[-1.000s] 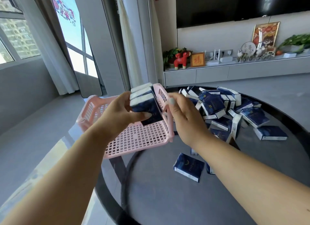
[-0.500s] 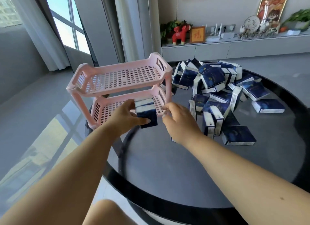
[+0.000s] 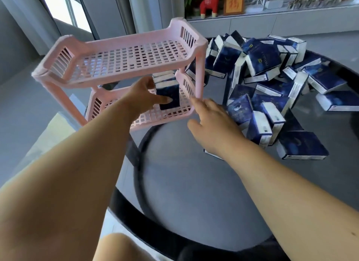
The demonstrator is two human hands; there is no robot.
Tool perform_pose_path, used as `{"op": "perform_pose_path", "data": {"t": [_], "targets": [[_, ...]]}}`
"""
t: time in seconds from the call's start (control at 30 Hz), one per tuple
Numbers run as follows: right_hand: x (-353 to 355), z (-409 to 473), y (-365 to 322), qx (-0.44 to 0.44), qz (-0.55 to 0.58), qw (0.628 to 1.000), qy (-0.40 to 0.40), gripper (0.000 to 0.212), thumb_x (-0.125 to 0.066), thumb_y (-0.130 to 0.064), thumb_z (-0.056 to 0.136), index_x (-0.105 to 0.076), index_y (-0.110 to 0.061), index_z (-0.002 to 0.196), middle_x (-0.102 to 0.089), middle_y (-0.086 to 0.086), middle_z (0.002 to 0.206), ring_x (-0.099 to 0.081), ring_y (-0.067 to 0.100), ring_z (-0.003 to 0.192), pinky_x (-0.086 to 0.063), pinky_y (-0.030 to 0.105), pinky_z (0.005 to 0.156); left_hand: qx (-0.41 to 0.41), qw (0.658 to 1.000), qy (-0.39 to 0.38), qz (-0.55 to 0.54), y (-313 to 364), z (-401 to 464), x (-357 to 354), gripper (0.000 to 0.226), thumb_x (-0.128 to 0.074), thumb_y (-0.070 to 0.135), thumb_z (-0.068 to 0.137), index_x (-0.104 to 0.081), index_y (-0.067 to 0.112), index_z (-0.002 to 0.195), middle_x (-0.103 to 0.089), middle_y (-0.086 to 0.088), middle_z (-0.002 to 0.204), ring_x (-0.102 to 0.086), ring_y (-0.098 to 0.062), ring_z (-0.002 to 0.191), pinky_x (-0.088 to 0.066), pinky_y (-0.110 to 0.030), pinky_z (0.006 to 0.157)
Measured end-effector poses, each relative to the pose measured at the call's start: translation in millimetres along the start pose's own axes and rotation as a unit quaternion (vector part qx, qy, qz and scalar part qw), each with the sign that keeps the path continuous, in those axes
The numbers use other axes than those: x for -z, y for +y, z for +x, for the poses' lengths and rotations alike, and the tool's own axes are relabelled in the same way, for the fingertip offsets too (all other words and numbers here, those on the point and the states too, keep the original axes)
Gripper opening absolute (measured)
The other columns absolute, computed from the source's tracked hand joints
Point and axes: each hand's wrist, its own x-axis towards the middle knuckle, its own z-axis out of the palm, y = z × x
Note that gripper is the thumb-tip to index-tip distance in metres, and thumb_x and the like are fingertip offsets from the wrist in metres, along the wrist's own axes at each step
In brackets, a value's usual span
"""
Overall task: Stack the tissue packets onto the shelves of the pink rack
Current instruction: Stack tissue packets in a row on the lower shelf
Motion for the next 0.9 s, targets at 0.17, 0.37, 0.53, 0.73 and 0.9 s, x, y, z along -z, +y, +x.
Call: {"op": "perform_pose_path", "data": {"t": [0.17,0.37,0.53,0.73,0.9], "targets": [[-1.2,-0.8,-0.4,0.009,0.010,1.000,0.006,0.060,-0.036,-0.033,0.092,-0.016,-0.032,0.148,-0.029,-0.002,0.146,-0.031,0.025,0.129,-0.033,0.037,0.102,-0.005,1.000,-0.004,0.013,1.9,16.8,0.1,0.051,-0.083,0.011,0.072,-0.060,0.021,0.116,-0.066,0.009,0.113,-0.062,-0.012,0.083,-0.047,-0.026,0.063],[-0.6,-2.1,0.8,0.006,0.017,1.000,0.004,0.060,-0.039,-0.030,0.091,-0.020,-0.030,0.147,-0.029,-0.004,0.146,-0.031,0.022,0.129,-0.034,0.037,0.104,-0.008,0.999,-0.008,0.044,-2.9,32.1,3.1,0.056,-0.085,0.020,0.070,-0.060,0.022,0.120,-0.067,0.010,0.114,-0.064,-0.014,0.100,-0.051,-0.033,0.081],[-0.8,-3.4,0.7,0.006,0.021,1.000,0.011,0.059,-0.040,-0.028,0.090,-0.022,-0.028,0.147,-0.030,-0.004,0.145,-0.031,0.021,0.129,-0.033,0.037,0.105,-0.005,0.999,0.001,0.051,-5.6,37.3,3.3,0.057,-0.085,0.026,0.071,-0.059,0.023,0.121,-0.066,0.010,0.116,-0.063,-0.016,0.103,-0.051,-0.036,0.084],[-1.0,-4.4,0.9,0.008,0.023,1.000,0.016,0.059,-0.040,-0.028,0.091,-0.023,-0.029,0.147,-0.031,-0.005,0.145,-0.033,0.021,0.128,-0.034,0.037,0.104,-0.007,0.998,0.017,0.061,-6.7,39.7,2.6,0.061,-0.083,0.026,0.073,-0.056,0.022,0.127,-0.063,0.008,0.122,-0.060,-0.018,0.106,-0.050,-0.035,0.086],[-2.1,-4.4,1.6,0.009,0.022,1.000,0.019,0.058,-0.041,-0.029,0.091,-0.024,-0.028,0.146,-0.031,-0.004,0.144,-0.034,0.022,0.127,-0.034,0.037,0.104,-0.004,0.999,0.008,0.048,-5.0,36.1,6.9,0.060,-0.082,0.020,0.075,-0.056,0.021,0.128,-0.062,0.008,0.123,-0.063,-0.019,0.104,-0.052,-0.032,0.076]]}}
